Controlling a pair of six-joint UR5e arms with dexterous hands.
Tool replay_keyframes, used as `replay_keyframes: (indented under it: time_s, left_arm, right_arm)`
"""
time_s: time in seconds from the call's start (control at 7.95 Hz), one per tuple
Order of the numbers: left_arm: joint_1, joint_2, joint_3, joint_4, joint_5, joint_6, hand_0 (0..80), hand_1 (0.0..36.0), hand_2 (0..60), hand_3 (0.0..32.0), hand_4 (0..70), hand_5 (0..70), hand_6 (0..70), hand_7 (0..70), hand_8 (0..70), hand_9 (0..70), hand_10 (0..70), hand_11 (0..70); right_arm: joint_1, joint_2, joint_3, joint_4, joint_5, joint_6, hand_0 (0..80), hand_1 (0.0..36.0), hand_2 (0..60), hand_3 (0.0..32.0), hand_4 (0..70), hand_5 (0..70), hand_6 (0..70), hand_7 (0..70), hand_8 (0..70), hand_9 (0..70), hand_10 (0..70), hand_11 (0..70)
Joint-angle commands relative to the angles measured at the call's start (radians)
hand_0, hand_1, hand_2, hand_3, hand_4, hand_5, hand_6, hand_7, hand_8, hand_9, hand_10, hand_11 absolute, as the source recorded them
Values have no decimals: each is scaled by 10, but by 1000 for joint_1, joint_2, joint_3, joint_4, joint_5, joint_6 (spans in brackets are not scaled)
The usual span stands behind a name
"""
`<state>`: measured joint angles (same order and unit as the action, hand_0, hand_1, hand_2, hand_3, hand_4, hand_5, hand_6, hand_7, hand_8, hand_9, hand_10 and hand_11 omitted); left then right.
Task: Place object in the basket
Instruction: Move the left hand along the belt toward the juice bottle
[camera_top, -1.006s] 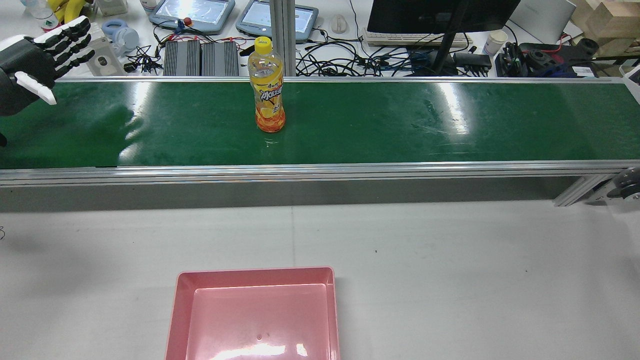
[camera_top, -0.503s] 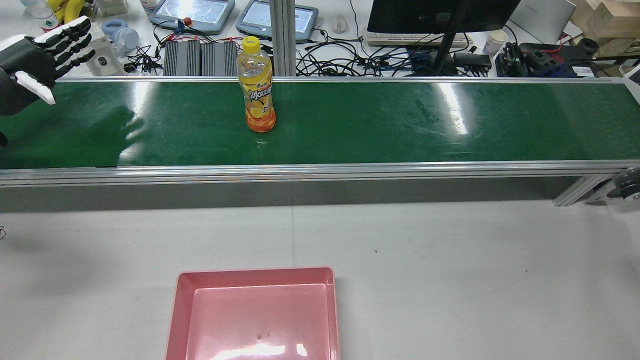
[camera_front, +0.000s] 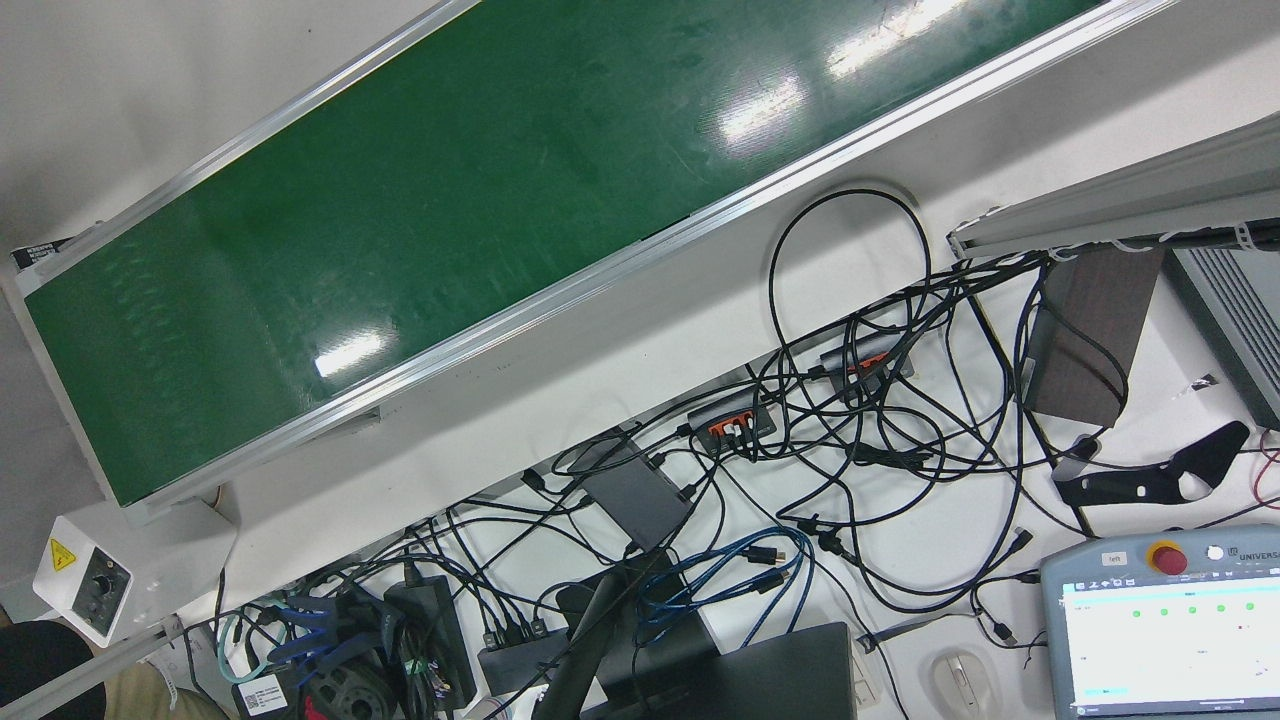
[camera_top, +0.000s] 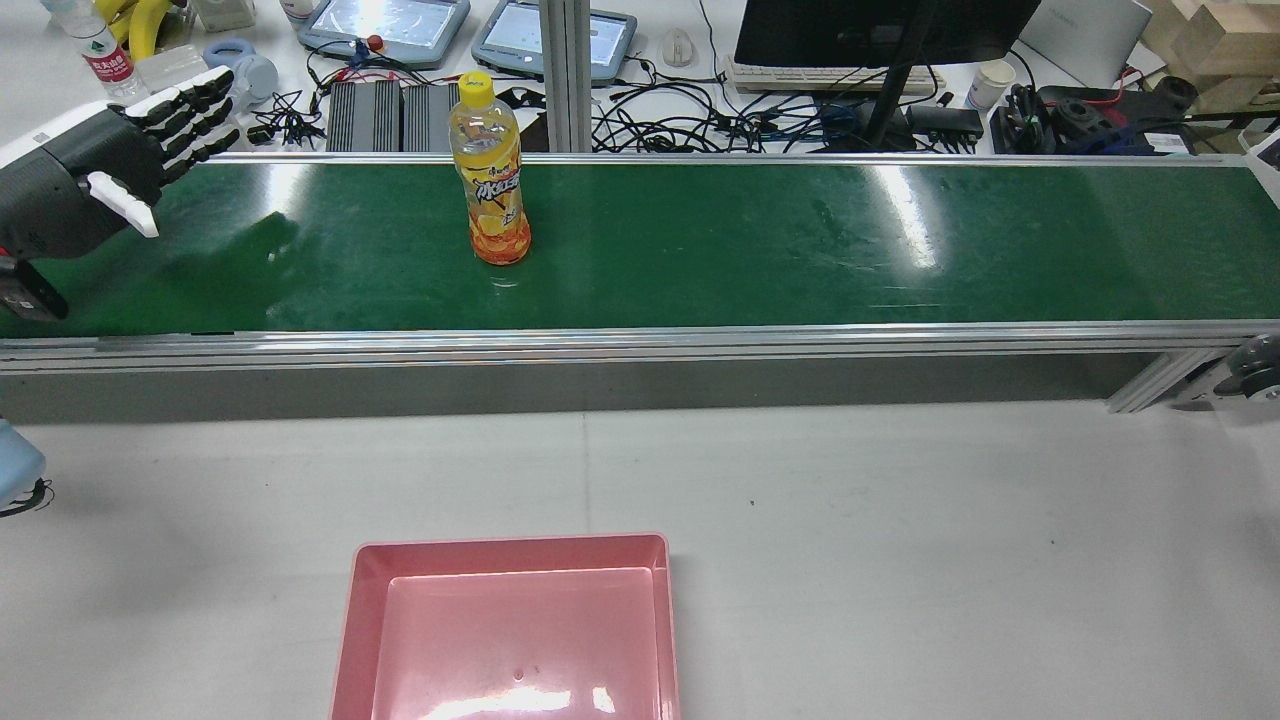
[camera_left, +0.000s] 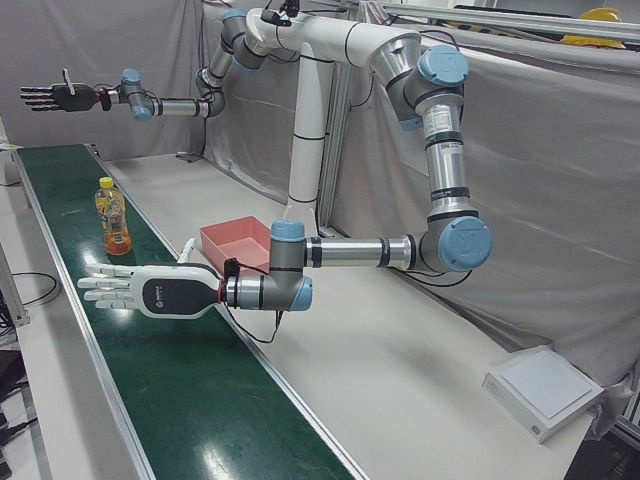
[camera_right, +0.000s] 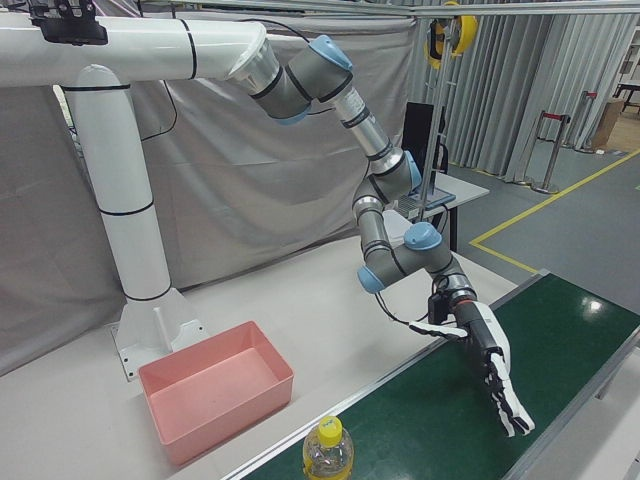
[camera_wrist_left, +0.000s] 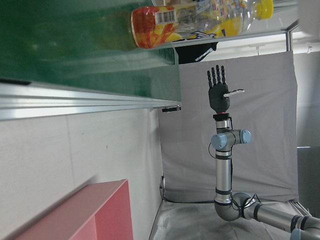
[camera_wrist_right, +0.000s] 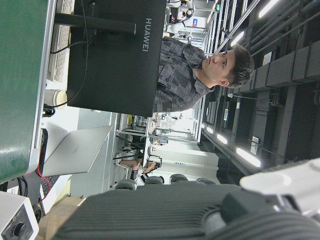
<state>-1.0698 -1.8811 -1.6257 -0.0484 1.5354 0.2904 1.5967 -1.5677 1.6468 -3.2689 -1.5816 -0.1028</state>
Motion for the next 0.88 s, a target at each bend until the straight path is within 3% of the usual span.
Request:
replay_keyframes:
  time_s: [0.0, 0.75]
  left_arm:
    - [89, -33, -5, 37, -76, 6, 583, 36, 0, 2, 84, 60, 0, 0, 0, 0, 33, 64]
    - [100, -136, -3, 105, -106, 9, 574, 29, 0, 14, 78, 52, 0, 0, 0, 0, 27, 55]
  right_arm:
    - [0, 0, 2, 0, 0, 0, 0, 0, 0, 0, 0, 0, 0, 0, 0, 0, 0, 0]
    - [0, 0, 2, 0, 0, 0, 0, 0, 0, 0, 0, 0, 0, 0, 0, 0, 0, 0]
